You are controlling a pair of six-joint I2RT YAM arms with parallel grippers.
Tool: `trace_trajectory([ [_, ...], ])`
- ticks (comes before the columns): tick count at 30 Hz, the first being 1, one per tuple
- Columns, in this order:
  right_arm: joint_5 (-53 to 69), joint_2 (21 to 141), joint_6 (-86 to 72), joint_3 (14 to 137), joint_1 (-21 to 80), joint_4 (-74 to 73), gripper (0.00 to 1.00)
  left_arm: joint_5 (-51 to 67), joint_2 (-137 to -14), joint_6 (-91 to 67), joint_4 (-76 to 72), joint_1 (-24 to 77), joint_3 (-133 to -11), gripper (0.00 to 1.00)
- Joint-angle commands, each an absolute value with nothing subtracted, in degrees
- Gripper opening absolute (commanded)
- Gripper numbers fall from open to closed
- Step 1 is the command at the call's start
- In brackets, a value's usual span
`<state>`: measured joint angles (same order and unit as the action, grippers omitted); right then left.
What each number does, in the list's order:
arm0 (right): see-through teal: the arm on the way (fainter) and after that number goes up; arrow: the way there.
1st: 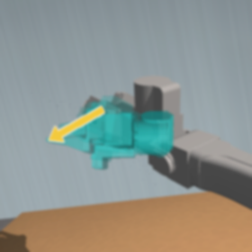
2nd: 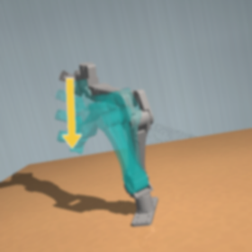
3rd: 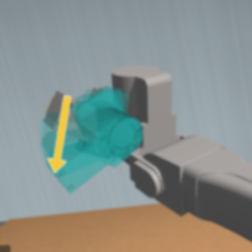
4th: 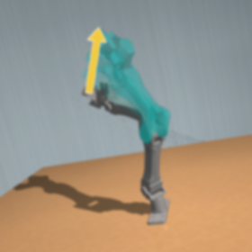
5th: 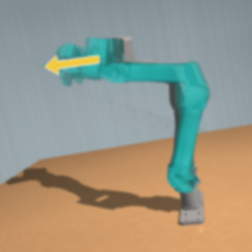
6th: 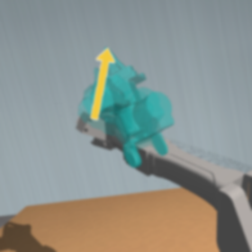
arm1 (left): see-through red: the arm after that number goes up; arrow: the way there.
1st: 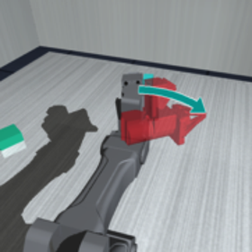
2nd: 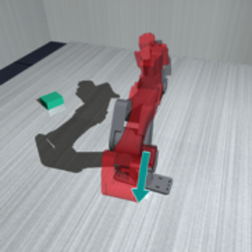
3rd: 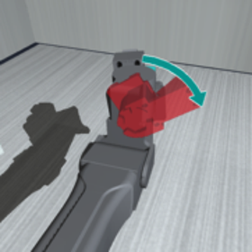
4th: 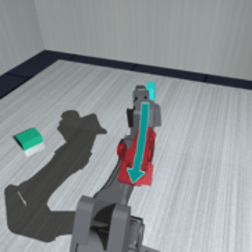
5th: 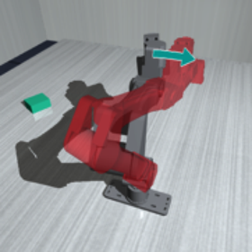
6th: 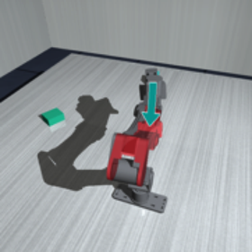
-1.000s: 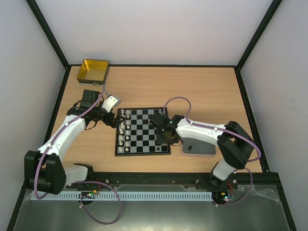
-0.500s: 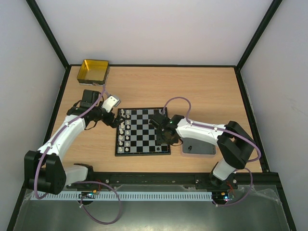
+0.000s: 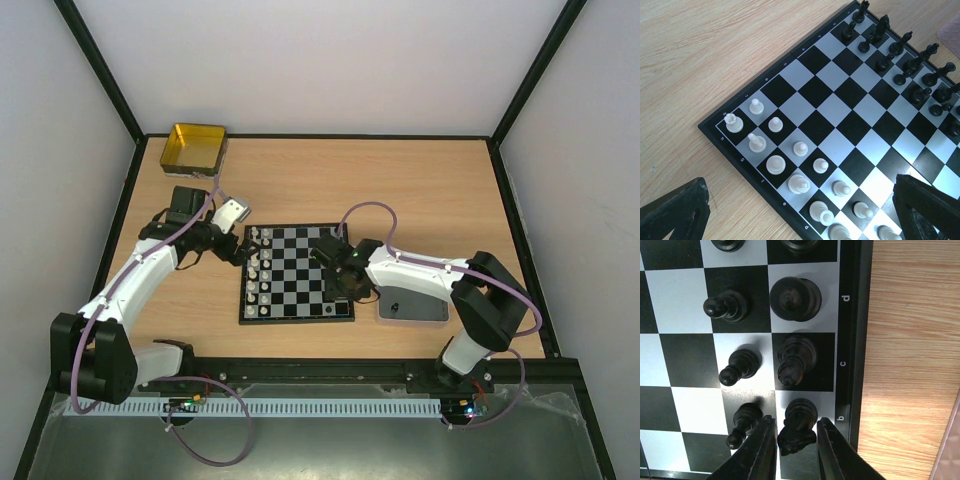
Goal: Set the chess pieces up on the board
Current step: Place the chess piece on the chessboard.
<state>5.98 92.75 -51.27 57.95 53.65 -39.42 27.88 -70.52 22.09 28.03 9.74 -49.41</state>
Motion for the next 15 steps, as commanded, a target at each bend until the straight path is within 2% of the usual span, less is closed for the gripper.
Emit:
trace_trajectory([
  [1,6.0,93.5,-51.4,57.1,54.0,-38.8,0.22,28.6,-69.7,22.8,28.5,10.0,-48.5,0.99],
  [5,6.0,93.1,-51.7,56.8,54.0,-39.0,0.23,28.5,-69.7,22.8,28.5,10.0,-48.4,0.99],
  [10,5.6,92.5,-51.8,56.8,54.0,-39.5,0.31,28.6,-69.6,23.0,28.7,10.0,-48.4,0.99],
  [15,4.4,91.8,-51.9,57.6,54.1,-40.7,0.31,28.7,-69.7,23.1,28.7,10.0,-48.5,0.99],
])
